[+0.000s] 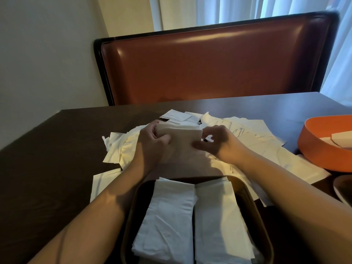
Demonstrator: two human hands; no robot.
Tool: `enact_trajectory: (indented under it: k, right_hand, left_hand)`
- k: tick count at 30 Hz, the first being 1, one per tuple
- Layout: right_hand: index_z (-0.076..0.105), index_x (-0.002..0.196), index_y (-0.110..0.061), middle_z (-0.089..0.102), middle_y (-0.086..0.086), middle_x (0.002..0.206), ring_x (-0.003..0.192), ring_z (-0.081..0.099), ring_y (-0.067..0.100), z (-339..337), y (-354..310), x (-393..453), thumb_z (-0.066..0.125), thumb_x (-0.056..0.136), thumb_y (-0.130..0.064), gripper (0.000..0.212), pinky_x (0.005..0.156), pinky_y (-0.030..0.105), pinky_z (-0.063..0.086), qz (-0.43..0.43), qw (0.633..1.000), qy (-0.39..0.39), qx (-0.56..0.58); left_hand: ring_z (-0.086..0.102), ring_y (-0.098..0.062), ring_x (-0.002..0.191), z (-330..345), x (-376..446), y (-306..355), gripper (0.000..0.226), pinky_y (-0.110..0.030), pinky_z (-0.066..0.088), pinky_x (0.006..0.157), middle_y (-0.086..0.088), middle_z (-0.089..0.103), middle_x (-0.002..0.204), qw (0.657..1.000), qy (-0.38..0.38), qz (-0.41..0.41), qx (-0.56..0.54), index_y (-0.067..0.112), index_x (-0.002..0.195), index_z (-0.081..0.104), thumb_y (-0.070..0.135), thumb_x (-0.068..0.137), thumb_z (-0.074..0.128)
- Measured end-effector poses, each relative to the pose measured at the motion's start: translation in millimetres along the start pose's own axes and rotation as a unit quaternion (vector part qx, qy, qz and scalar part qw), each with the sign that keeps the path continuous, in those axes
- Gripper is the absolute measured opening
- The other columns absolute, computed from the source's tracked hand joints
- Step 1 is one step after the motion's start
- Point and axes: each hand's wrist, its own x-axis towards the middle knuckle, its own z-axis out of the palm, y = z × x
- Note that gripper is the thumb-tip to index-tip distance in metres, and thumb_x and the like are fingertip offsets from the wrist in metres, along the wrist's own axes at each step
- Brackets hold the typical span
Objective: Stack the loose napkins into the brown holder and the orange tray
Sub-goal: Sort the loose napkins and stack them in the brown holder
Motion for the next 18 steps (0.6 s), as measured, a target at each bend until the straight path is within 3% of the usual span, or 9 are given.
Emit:
enact_trajectory:
  k: [3,4,7,9,11,13,16,18]
  right_hand:
    - [0.071,0.088,-0.024,0.068,-0.012,0.093,0.096,0.058,0.004,-4,3,0,0.074,0.087,-0.027,0.005,0.084,0.01,0.044,0.004,1.0,-0.014,-0.001]
    - [0.071,0.094,-0.02,0.067,-0.015,0.094,0.096,0.057,0.0,-4,4,0,0.074,0.087,-0.029,0.012,0.081,0.005,0.042,-0.003,1.0,-0.015,-0.004]
    - [0.07,0.095,-0.015,0.068,-0.005,0.097,0.094,0.059,0.003,-1,6,0,0.072,0.088,-0.034,0.02,0.081,0.015,0.046,-0.009,1.0,-0.025,-0.015]
    - [0.071,0.093,-0.008,0.069,0.001,0.097,0.088,0.06,-0.004,2,4,0,0.072,0.089,-0.025,0.017,0.079,0.01,0.046,-0.004,0.999,-0.016,0.03]
    - [0.073,0.099,-0.004,0.072,-0.001,0.097,0.086,0.064,-0.005,3,1,0,0.072,0.089,-0.018,0.018,0.079,0.008,0.048,0.001,0.997,0.015,0.075]
    - [0.072,0.101,-0.004,0.074,0.002,0.097,0.09,0.07,0.009,-1,-3,1,0.072,0.089,-0.017,0.018,0.081,0.019,0.055,0.02,0.987,0.055,0.147]
    - [0.068,0.099,-0.009,0.072,0.005,0.094,0.091,0.069,0.02,-7,-8,2,0.067,0.091,-0.017,0.011,0.084,0.035,0.058,0.045,0.965,0.099,0.238]
    - [0.066,0.108,-0.009,0.071,0.002,0.097,0.095,0.069,0.021,-9,-11,1,0.065,0.093,-0.02,0.018,0.084,0.038,0.058,0.047,0.959,0.112,0.257]
  left_hand:
    - [0.059,0.002,0.074,1,-1,2,0.033,-0.016,0.049,0.063,0.011,0.066,0.087,1.0,-0.018,-0.007,0.002,0.019,0.095,0.067,0.015,0.064,0.056]
    - [0.059,0.004,0.076,1,-1,3,0.034,-0.015,0.048,0.064,0.013,0.066,0.088,0.999,-0.029,-0.013,0.006,0.021,0.096,0.067,0.016,0.065,0.055]
    - [0.055,0.001,0.065,1,2,0,0.017,-0.02,0.045,0.062,0.013,0.062,0.071,0.998,-0.062,-0.018,0.028,0.016,0.081,0.065,0.02,0.071,0.052]
    - [0.046,-0.006,0.061,2,2,-2,0.021,-0.025,0.04,0.06,-0.006,0.055,0.062,0.998,-0.059,-0.006,0.026,0.002,0.07,0.059,0.02,0.076,0.052]
    - [0.052,-0.008,0.066,3,2,0,0.019,-0.022,0.044,0.061,-0.014,0.064,0.071,0.999,-0.034,-0.022,-0.004,0.0,0.077,0.068,0.014,0.083,0.056]
    - [0.061,-0.009,0.071,2,2,5,0.015,-0.019,0.049,0.06,-0.006,0.07,0.08,0.994,-0.025,-0.074,-0.07,0.01,0.089,0.074,0.005,0.084,0.06]
    - [0.063,-0.019,0.075,3,-1,12,0.019,-0.028,0.052,0.053,-0.005,0.067,0.083,0.967,-0.091,-0.142,-0.19,0.011,0.094,0.069,0.005,0.076,0.066]
    - [0.065,-0.02,0.076,2,-5,18,0.025,-0.03,0.053,0.051,-0.006,0.067,0.085,0.947,-0.138,-0.173,-0.235,0.011,0.097,0.067,0.016,0.073,0.065]
